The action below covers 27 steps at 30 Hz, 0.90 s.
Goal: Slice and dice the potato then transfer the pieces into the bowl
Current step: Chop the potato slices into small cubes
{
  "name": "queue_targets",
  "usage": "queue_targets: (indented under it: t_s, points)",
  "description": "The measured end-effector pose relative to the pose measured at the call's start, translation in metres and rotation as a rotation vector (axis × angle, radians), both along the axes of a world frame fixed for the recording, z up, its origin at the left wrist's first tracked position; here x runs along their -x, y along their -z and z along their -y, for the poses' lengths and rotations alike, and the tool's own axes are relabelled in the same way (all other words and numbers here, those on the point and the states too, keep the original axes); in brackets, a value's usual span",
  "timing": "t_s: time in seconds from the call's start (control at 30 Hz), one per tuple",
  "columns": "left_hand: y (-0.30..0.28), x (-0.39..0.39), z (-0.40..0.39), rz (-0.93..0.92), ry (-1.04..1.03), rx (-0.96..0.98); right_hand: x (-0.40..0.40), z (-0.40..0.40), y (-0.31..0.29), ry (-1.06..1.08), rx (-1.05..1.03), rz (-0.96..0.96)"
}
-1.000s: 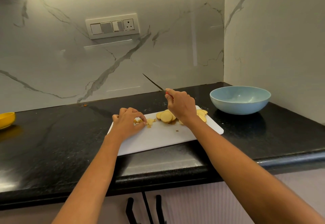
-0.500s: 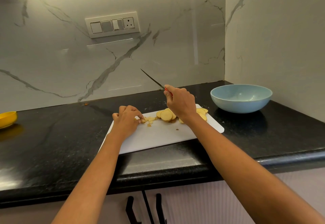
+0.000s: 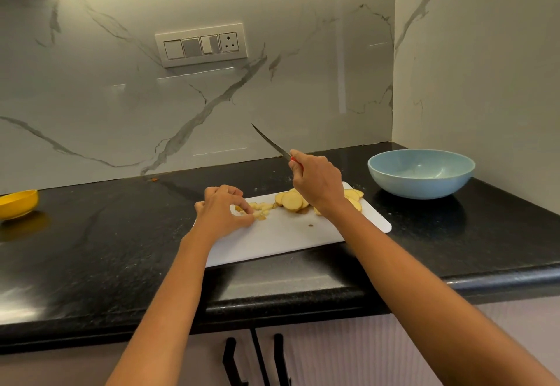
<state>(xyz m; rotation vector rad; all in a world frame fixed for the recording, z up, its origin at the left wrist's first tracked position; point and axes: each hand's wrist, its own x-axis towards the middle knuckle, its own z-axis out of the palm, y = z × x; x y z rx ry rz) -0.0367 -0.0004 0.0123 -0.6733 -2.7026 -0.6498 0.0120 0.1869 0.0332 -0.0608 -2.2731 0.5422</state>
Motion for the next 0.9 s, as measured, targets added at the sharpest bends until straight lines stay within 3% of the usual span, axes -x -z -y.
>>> queue_targets:
  t_s: [0.37, 0.9]
  points:
    - [0.010, -0.025, 0.004, 0.020, -0.048, -0.054, -0.060, 0.043, 0.022, -0.031, -0.090, 0.377]
    - [0.011, -0.031, 0.010, 0.029, -0.138, -0.161, -0.101, 0.065, 0.017, 0.024, -0.197, 0.521]
